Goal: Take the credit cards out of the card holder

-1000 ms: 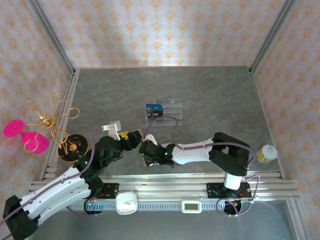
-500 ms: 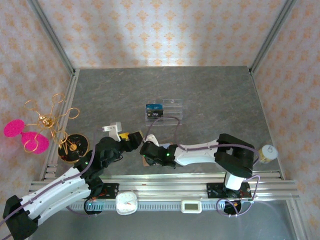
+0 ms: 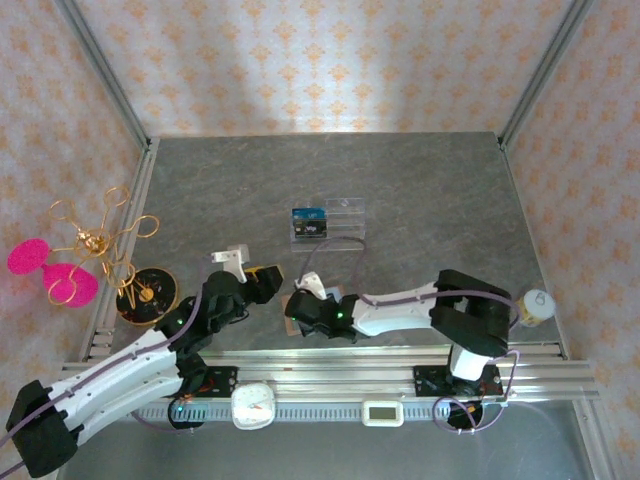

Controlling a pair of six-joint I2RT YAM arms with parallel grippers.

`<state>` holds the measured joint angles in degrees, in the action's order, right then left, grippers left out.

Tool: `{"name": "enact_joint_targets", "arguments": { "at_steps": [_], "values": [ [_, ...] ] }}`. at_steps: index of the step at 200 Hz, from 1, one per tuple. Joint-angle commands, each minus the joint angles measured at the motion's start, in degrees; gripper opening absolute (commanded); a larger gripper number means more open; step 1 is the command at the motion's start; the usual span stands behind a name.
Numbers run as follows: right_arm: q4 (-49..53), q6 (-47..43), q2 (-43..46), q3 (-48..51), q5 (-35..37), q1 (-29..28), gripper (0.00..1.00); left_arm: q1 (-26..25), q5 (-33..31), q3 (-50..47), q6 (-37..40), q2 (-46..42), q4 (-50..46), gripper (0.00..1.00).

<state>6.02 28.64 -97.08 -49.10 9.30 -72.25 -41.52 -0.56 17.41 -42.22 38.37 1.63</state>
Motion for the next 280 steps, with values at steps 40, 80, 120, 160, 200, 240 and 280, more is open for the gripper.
{"name": "enact_joint_targets", "arguments": {
  "at_steps": [40, 80, 120, 160, 200, 240, 280],
  "values": [
    [-10.59, 5.86, 7.41, 6.52, -0.35, 1.53, 0.00, -0.82, 4.68, -1.40, -1.27, 11.05, 5.68, 0.12],
    [-2.93, 0.27, 1.40, -0.53, -1.35, -0.56, 0.30, -0.85, 1.47, -0.54, -1.48, 5.65, 2.18, 0.53],
    [1.83, -0.03, -2.93, -3.84, -0.43, -0.97, 0.38, -0.82, -0.94, 0.31, -0.33, 0.68, -1.53, 0.65],
    [6.43, -0.44, -8.34, -6.63, -0.58, -1.58, 0.42, -0.76, -1.05, 0.23, -0.15, 1.43, -1.63, 0.67],
    [9.02, 0.85, -10.87, -6.43, 0.23, -1.65, 0.30, -0.74, -1.25, -0.17, 0.03, 1.36, -1.32, 0.71],
    [4.94, 4.13, -7.29, -3.44, 2.48, -1.49, 0.00, -0.76, 0.50, -0.92, 0.16, 2.68, -0.26, 0.67],
    [-5.71, 6.93, 0.56, 1.83, 3.48, -1.17, 0.00, -0.89, 5.94, -2.33, -0.40, 7.16, 5.75, 0.43]
  ]
}}
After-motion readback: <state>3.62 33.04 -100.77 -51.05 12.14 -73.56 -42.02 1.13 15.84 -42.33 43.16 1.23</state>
